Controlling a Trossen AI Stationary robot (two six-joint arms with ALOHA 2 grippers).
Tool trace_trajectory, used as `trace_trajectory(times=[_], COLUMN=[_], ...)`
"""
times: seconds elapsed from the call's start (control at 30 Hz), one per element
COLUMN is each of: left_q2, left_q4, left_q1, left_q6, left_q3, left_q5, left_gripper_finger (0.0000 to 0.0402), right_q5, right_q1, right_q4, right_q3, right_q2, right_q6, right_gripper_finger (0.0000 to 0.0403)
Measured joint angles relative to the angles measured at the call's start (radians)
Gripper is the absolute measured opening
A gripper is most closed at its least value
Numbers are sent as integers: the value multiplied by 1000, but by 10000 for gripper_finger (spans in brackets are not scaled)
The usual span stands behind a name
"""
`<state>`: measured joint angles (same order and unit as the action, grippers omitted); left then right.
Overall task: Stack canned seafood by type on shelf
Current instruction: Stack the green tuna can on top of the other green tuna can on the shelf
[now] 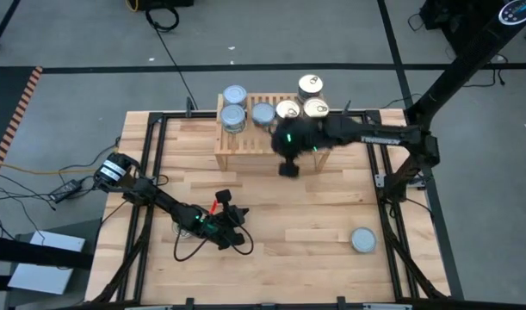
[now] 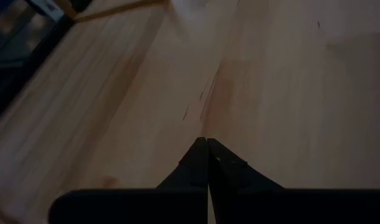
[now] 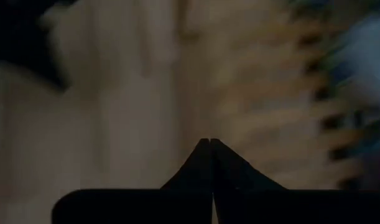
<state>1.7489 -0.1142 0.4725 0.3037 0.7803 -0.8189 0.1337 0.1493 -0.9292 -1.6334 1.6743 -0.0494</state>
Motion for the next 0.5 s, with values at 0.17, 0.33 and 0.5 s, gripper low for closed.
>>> trace_trajectory(times=[0.17,0.33,0.5], left_q2=[0,0,0], left_q4=[-36,-57,-71], left_q1=[-14,-28,-48], left_q6=[-66,-94,-94], left_q3=[0,0,0], left_q5=[7,43,66], left_gripper_finger=[2,2,2], right_q5=[0,-45,-113], right_q1=[-179,-386,-608], right_q4=[-67,-85,-87], right_q3=[140,309,461], right_q2=[-43,-110,-171], right_q6=[170,449,801], right_gripper_finger=[2,2,2])
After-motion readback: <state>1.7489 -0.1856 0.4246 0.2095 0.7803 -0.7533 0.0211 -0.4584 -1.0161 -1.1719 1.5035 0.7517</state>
